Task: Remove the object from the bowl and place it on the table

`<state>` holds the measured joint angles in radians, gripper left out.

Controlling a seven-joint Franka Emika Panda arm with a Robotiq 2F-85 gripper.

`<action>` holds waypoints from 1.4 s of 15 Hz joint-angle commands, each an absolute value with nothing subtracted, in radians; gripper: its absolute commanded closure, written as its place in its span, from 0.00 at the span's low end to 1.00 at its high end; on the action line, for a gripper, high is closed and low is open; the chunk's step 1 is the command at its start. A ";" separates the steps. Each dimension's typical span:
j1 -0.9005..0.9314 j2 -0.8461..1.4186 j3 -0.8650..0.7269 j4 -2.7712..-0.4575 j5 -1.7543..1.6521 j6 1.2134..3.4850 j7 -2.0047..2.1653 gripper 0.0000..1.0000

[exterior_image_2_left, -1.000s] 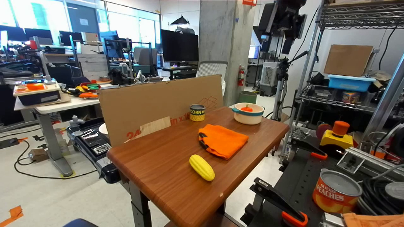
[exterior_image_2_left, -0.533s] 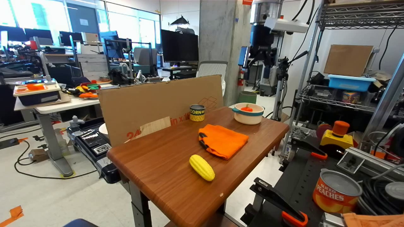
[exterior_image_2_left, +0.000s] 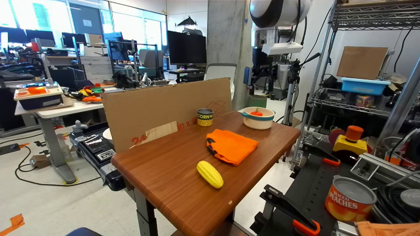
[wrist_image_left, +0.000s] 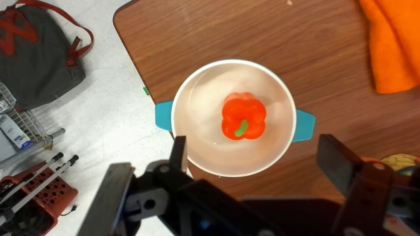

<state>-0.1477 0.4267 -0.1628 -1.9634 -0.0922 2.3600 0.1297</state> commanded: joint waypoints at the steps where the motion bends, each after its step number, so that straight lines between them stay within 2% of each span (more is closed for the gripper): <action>1: -0.150 0.537 -0.173 -1.835 -0.097 2.297 0.114 0.00; 15: -0.164 0.758 -0.169 -1.577 -0.098 2.024 0.052 0.00; 16: -0.164 0.768 -0.168 -1.564 -0.097 2.013 0.052 0.09; 17: -0.164 0.778 -0.167 -1.549 -0.095 2.005 0.054 0.12; 18: -0.164 0.790 -0.167 -1.534 -0.093 1.996 0.056 0.35; 20: -0.164 0.812 -0.165 -1.507 -0.092 1.980 0.057 0.40; 21: -0.163 0.823 -0.166 -1.494 -0.094 1.977 0.061 0.47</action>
